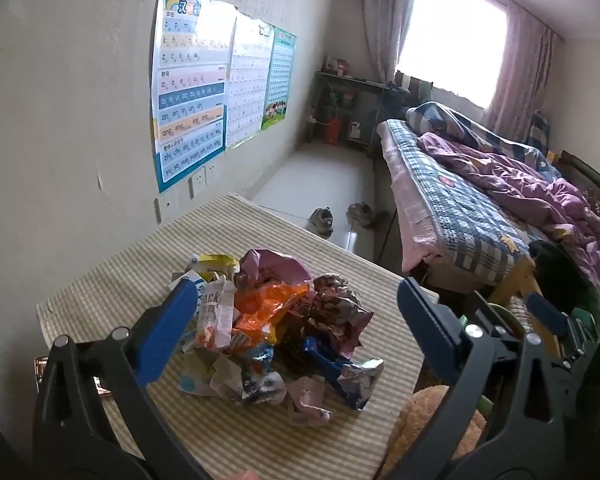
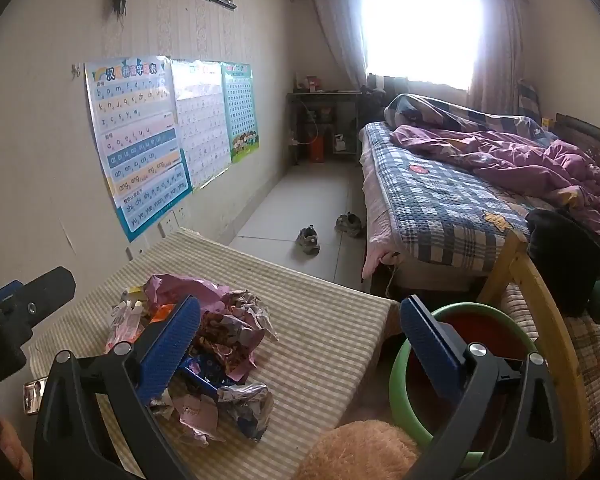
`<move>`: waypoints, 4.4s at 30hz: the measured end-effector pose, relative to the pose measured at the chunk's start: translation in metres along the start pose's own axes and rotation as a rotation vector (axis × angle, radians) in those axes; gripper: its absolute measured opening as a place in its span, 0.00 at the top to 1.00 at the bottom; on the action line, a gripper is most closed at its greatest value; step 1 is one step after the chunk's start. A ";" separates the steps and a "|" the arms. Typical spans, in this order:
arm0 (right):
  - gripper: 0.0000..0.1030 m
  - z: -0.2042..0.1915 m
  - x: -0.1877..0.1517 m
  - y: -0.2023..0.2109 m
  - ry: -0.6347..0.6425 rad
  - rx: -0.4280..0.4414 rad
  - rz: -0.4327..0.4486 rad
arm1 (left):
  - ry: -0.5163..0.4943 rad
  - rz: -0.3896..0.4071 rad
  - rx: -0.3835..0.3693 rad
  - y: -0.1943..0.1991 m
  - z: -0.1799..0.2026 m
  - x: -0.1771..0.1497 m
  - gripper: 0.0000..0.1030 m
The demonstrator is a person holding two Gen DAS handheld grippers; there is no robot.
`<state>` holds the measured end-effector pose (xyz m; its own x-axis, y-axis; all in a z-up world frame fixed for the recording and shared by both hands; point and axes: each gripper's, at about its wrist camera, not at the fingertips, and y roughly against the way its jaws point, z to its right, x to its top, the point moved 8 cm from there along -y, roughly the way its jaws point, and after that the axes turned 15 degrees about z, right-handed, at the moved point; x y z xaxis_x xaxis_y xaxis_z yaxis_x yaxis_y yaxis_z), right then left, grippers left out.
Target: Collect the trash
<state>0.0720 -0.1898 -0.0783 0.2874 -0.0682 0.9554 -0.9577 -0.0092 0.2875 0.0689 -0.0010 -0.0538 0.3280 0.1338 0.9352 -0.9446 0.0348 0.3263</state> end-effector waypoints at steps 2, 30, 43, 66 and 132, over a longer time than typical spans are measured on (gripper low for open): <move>0.07 0.000 0.001 0.002 -0.001 0.000 0.002 | -0.001 -0.002 -0.002 0.000 0.001 0.000 0.05; 0.07 0.010 -0.007 0.002 0.001 -0.009 -0.016 | 0.019 -0.043 0.005 -0.003 -0.003 -0.009 0.05; 0.07 0.008 -0.008 0.000 0.005 -0.014 -0.027 | 0.022 -0.056 0.007 -0.006 -0.003 -0.014 0.05; 0.07 0.011 -0.015 -0.003 0.011 -0.023 -0.048 | 0.028 -0.072 0.025 -0.006 -0.010 -0.021 0.05; 0.76 -0.033 -0.159 -0.061 -0.159 0.269 -0.593 | 0.150 -0.442 0.040 -0.022 -0.070 -0.138 0.76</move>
<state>0.0854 -0.1452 -0.2460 0.7807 -0.1208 0.6132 -0.6132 -0.3371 0.7144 0.0440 0.0492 -0.1998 0.6911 0.2568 0.6756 -0.7122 0.0831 0.6970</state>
